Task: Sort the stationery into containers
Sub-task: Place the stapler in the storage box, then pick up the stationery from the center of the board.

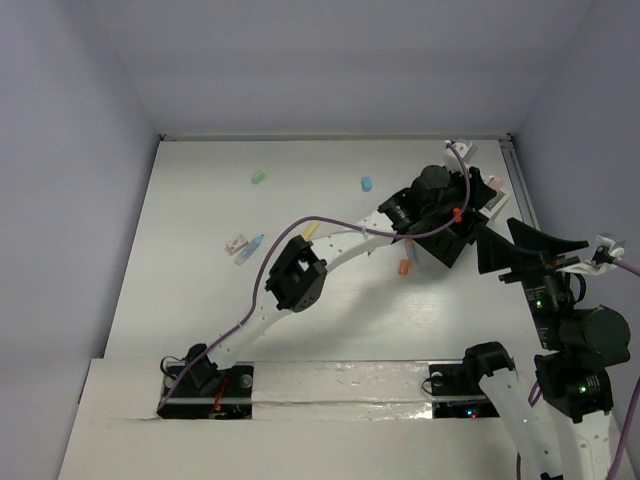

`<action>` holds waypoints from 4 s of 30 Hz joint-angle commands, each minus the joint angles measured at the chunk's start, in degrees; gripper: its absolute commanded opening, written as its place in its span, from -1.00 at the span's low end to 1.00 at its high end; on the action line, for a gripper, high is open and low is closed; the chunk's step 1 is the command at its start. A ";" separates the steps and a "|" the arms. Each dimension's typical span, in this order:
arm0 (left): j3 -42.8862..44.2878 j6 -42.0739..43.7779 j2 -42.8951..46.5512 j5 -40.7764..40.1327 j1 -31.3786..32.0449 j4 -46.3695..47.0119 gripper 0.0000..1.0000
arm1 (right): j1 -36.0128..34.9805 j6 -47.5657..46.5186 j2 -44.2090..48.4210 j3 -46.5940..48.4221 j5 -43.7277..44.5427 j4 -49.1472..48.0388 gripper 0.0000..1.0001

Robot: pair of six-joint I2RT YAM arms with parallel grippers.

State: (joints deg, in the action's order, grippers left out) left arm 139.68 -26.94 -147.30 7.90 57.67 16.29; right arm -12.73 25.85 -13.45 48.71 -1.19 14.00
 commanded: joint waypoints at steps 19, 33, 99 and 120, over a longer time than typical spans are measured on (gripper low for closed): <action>7.45 -6.64 -7.91 -5.97 -0.80 15.17 -0.69 | -0.72 2.37 0.97 -0.37 -6.98 -0.64 1.00; 7.45 -7.43 -9.58 -5.88 -0.80 16.84 -0.37 | -1.24 2.45 1.15 -0.54 -7.68 -0.46 1.00; -94.87 -3.92 135.08 -47.62 -11.09 -33.32 0.98 | -35.69 -4.65 -80.11 19.52 -9.09 -22.28 1.00; -98.54 3.21 145.72 -47.37 -11.09 -31.94 0.98 | -45.62 -24.70 -136.13 90.33 7.34 6.22 1.00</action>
State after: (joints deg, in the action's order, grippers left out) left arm 41.15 -25.52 -0.86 -40.38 46.39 -17.47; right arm -56.82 5.34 -148.44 135.57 2.02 19.53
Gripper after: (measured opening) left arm 0.989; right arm 0.998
